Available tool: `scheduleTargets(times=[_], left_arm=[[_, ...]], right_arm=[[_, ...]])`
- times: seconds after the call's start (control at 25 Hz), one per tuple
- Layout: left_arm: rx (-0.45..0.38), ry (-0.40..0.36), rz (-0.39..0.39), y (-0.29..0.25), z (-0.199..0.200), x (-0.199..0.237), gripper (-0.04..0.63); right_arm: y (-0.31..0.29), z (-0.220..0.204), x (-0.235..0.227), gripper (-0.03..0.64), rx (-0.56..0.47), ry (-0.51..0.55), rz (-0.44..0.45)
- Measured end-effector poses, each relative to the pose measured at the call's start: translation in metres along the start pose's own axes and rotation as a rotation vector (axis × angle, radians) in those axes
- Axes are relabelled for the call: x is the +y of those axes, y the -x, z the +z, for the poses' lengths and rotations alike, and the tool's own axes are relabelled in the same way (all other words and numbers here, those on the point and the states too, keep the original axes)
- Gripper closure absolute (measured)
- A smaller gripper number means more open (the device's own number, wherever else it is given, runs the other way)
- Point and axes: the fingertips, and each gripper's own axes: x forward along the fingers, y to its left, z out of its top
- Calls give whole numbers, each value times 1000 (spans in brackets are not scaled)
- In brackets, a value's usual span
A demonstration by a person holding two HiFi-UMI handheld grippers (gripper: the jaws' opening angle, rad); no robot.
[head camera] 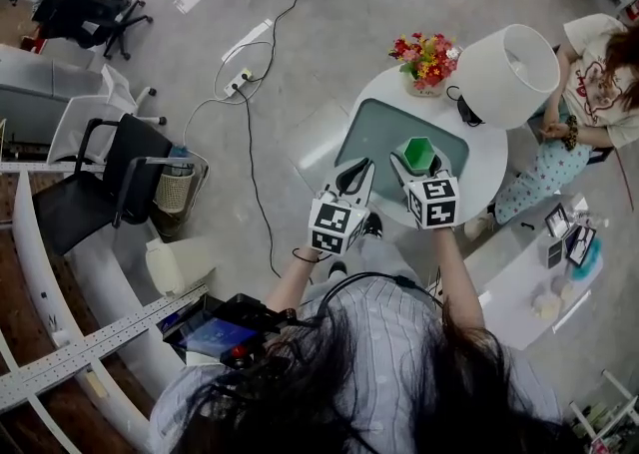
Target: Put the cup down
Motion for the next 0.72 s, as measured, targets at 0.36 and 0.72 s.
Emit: scheduleTargets(times=[0.36,0.72], left_arm=[[17,-6,-9,-12,2,9,568],[34,5,-11,-14,-3,13,568]], right_arm=[[-50,-9,-22,302,38,8,-10],[-93,-26,-45,302,68,12,-73]])
